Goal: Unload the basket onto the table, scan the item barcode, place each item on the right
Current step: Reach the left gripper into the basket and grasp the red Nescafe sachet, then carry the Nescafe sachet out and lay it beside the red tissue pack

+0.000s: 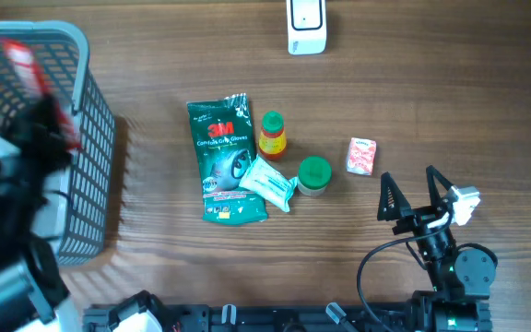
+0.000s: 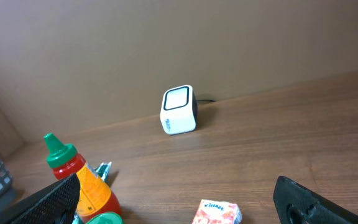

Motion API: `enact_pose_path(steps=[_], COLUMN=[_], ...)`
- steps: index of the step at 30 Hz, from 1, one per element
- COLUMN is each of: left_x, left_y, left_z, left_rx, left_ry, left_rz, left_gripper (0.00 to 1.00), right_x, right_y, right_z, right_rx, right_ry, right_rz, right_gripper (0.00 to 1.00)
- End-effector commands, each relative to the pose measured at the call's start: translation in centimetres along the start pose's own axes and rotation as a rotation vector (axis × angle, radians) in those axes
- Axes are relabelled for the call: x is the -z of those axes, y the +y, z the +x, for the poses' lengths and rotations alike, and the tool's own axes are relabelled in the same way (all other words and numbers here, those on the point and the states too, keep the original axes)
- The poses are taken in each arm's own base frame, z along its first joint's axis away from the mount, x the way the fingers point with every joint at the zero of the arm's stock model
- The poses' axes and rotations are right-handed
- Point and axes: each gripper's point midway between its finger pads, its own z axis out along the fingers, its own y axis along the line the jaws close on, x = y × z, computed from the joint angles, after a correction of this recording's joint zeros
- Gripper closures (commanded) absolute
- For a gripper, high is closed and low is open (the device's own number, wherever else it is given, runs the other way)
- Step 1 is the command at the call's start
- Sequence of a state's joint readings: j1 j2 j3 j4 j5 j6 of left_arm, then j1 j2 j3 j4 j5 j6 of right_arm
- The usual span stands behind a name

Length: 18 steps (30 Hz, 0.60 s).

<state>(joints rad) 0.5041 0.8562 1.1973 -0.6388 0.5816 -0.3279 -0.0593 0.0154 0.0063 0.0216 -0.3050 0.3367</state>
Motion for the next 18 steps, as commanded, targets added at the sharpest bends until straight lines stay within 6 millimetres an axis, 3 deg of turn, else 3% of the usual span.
enact_pose_path(steps=[1,3,6,11,13,18], left_x=[-0.1,0.1,0.6,0.1,-0.3,-1.9], left_y=[-4.6,-6.6,-8.3,-9.0,-9.7,-12.2], left_z=[6.0,10.1,14.5,22.1,26.3,32.8], left_rx=[0.064,0.044,-0.004,-0.110,-0.166,-0.351], left_ry=[0.255,0.427,0.604,0.831,0.943,1.004], left_rz=[0.204,0.270,0.319,0.275,0.280,0.275], left_gripper=[0.96,0.96,0.96,0.96,0.96,0.96], right_x=[0.0,0.0,0.0,0.0,0.0,0.0], right_y=[0.0,0.0,0.0,0.0,0.0,0.0], right_z=[-0.2,-0.2,-0.2,-0.2,-0.2,-0.2], right_rx=[-0.003,-0.004,-0.004,-0.004,-0.004,-0.004], right_ry=[-0.011,-0.011,-0.011,-0.011,-0.011,-0.011], right_rz=[0.006,0.006,0.006,0.006,0.006,0.006], right_gripper=[0.00,0.00,0.00,0.00,0.00,0.00])
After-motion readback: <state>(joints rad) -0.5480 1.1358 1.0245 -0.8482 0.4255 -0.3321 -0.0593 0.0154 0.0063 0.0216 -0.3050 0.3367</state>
